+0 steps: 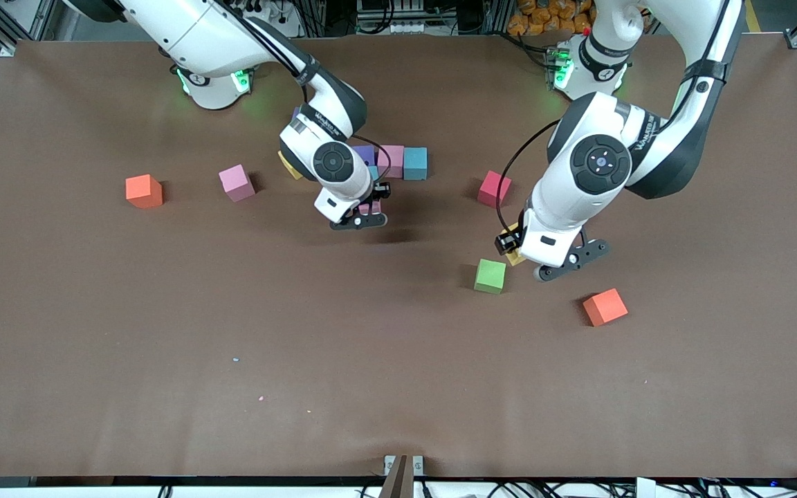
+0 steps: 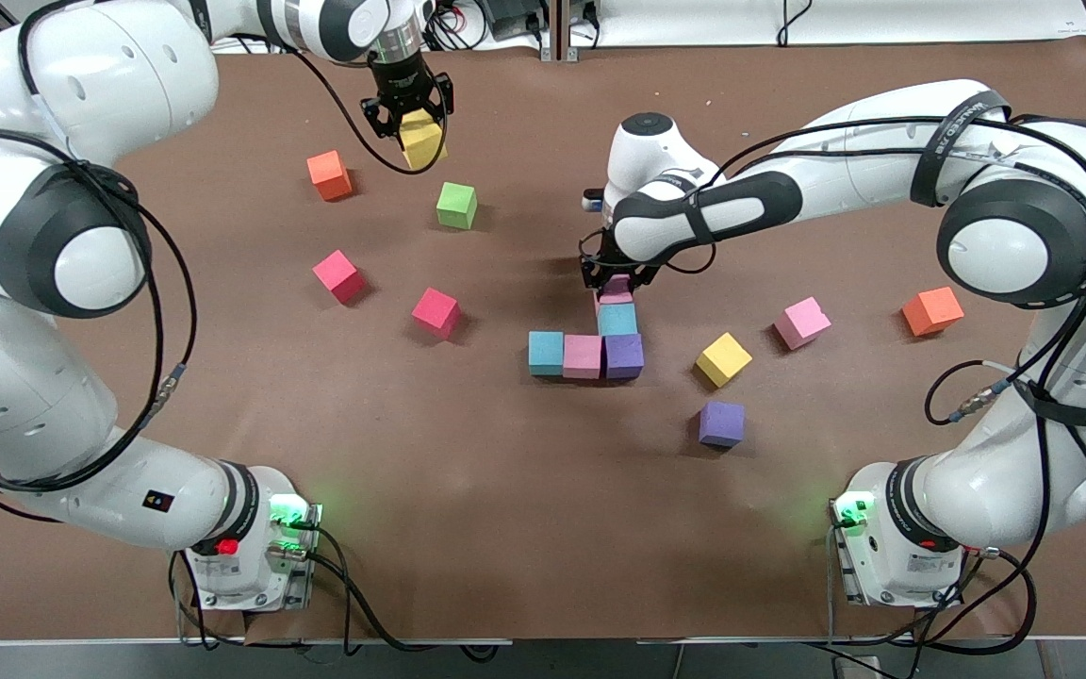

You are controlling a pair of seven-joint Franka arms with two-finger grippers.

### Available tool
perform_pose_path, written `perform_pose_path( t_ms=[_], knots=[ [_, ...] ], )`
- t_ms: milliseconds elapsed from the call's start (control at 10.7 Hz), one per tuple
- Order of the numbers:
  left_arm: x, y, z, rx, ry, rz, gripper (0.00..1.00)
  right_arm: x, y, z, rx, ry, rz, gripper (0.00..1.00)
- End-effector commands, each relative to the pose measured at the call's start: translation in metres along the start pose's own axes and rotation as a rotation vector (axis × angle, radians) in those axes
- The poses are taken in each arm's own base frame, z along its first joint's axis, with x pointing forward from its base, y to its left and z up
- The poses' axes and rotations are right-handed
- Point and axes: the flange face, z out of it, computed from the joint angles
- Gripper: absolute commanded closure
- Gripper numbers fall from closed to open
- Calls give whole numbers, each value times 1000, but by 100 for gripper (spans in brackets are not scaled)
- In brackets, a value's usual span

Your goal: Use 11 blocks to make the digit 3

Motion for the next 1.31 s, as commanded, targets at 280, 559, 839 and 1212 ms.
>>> perform_pose_path(
  t_ms=[280,559,839,1212],
  knots=[
    [-2,1,-3,-14,-15,11,81,3,19,14,-57,-17,13,100],
    [-2,1,-3,-14,-15,11,81,4,19,14,-57,-18,15,85],
    [-2,1,-3,-14,-15,11,81,5,19,11,-59,-18,16,33],
    [-2,1,-3,-14,-15,13,81,7,16,7,-53,-11,42,0]
  ],
)
